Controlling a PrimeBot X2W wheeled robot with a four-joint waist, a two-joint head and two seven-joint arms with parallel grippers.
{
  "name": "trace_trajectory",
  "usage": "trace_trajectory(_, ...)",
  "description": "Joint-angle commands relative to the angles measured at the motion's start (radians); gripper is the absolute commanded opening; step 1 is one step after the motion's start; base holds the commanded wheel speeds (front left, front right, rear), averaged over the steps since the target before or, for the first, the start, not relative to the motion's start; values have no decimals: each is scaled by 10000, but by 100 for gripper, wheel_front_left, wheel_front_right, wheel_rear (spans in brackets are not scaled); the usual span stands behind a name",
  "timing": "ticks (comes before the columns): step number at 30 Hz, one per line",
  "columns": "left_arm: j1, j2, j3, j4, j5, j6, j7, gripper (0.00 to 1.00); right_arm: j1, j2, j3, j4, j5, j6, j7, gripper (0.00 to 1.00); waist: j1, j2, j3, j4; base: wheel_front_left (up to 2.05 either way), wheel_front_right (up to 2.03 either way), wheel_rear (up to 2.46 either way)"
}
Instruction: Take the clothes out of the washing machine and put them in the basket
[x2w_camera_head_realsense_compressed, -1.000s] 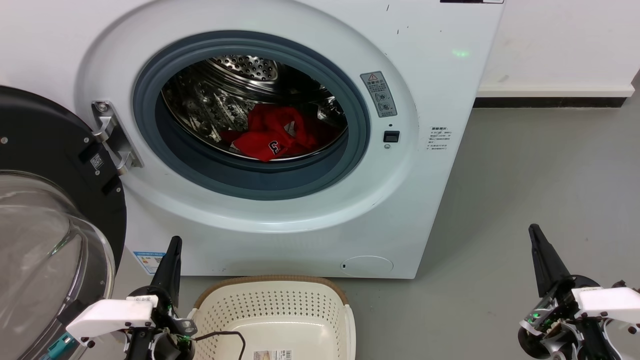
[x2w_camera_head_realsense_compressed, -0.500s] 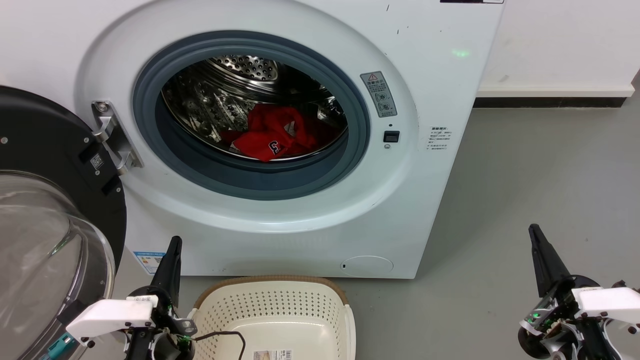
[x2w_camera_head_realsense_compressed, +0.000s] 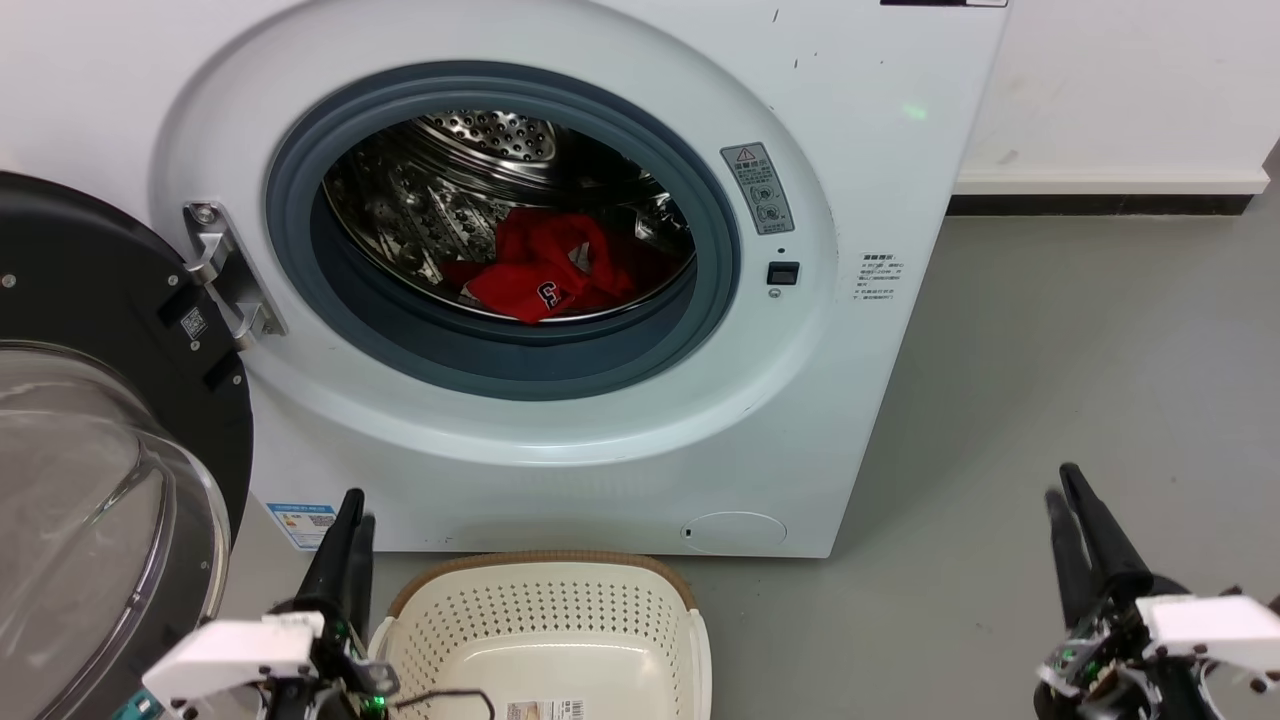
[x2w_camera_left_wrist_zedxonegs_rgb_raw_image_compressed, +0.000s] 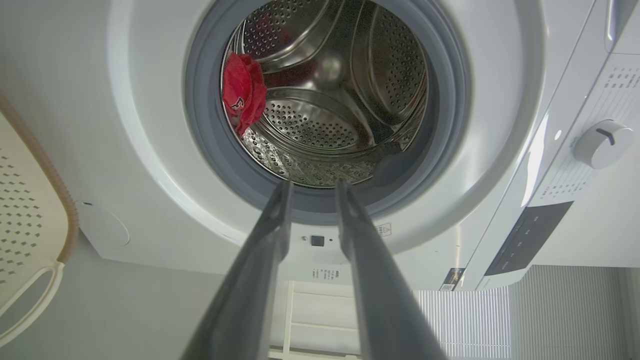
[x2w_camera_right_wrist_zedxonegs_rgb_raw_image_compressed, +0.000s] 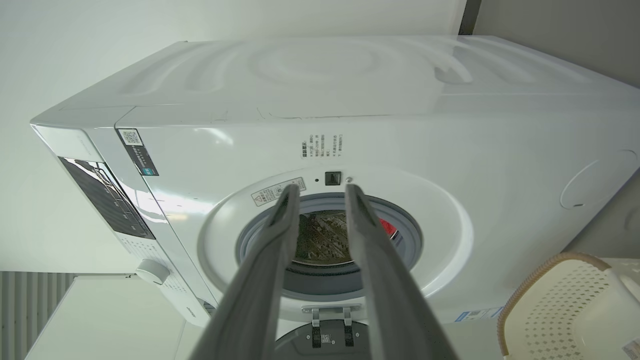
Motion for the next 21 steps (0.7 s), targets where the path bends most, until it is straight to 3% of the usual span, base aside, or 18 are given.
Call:
trace_trajectory(1, 85, -9, -14, 59, 4, 0, -25, 100, 83, 2, 7, 60, -6, -2, -13, 100, 0, 0, 1, 0, 0, 0, 0)
trace_trajectory(8, 229, -10, -21, -135, 620, 19, -356, 100, 259, 5, 24, -50, -459, -2, -344, 100, 0, 0, 8, 3, 0, 0, 0)
trace_trajectory(21, 358, -3, -269, -890, 2923, 441, -919, 100, 467, 6, 145, -931, -3017, -1, -911, 100, 0, 0, 44, 12, 0, 0, 0)
